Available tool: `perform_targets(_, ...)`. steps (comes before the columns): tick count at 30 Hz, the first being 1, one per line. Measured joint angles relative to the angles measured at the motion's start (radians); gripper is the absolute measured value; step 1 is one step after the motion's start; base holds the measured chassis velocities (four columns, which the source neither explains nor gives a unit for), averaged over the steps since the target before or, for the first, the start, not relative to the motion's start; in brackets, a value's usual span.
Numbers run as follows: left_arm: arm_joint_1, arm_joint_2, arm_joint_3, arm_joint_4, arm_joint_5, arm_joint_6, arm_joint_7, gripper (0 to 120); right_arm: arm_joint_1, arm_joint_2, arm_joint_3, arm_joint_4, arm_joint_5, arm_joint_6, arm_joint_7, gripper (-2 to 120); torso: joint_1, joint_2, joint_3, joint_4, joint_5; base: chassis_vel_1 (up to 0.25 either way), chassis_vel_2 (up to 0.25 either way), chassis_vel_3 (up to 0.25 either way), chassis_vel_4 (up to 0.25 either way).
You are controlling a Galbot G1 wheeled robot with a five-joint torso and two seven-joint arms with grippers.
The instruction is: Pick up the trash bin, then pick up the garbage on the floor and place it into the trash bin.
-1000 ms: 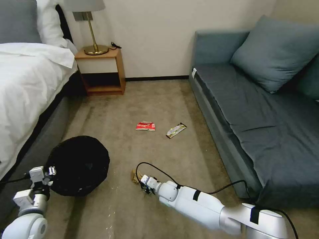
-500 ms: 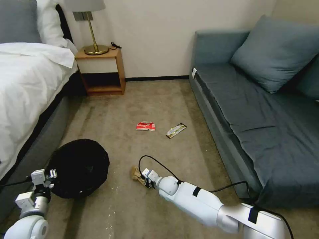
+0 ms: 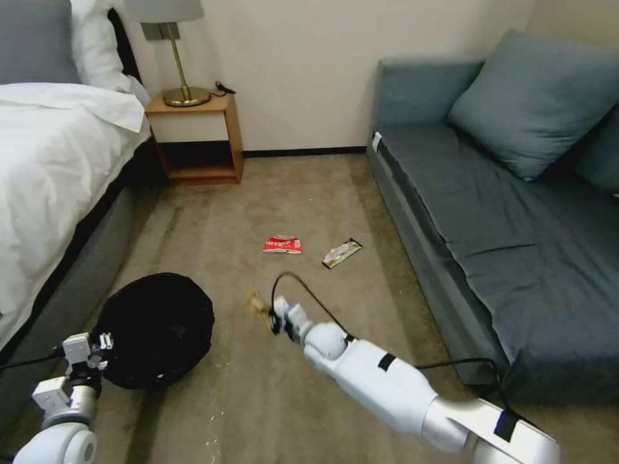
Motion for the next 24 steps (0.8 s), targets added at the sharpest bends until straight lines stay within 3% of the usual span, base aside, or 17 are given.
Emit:
perform_targets(8,-0.012,0.012,0.012,-0.048,-0.048,0.040,-0.045,5,0.014,0.031,-0.039,0.181,0.135,0.030,0.024,0,0.000,0.000,0.000,0.0002,0.0001,0.000,0.000,0.000,0.000)
perform_targets(14,-0.051,0.029,0.019,-0.051,-0.057,0.052,-0.067,5,-0.001,0.064,-0.171,0.267,0.180,0.040,0.049,0,0.000,0.000,0.000,0.0002,0.0001,0.000,0.000,0.000,0.000)
perform_targets(24,-0.045,0.001,0.020,-0.072,-0.057,0.050,-0.061,5,-0.019,0.118,-0.260,0.201,0.113,0.085,0.145,0,0.000,0.000,0.000,0.0001,0.0000,0.000,0.000,0.000,0.000)
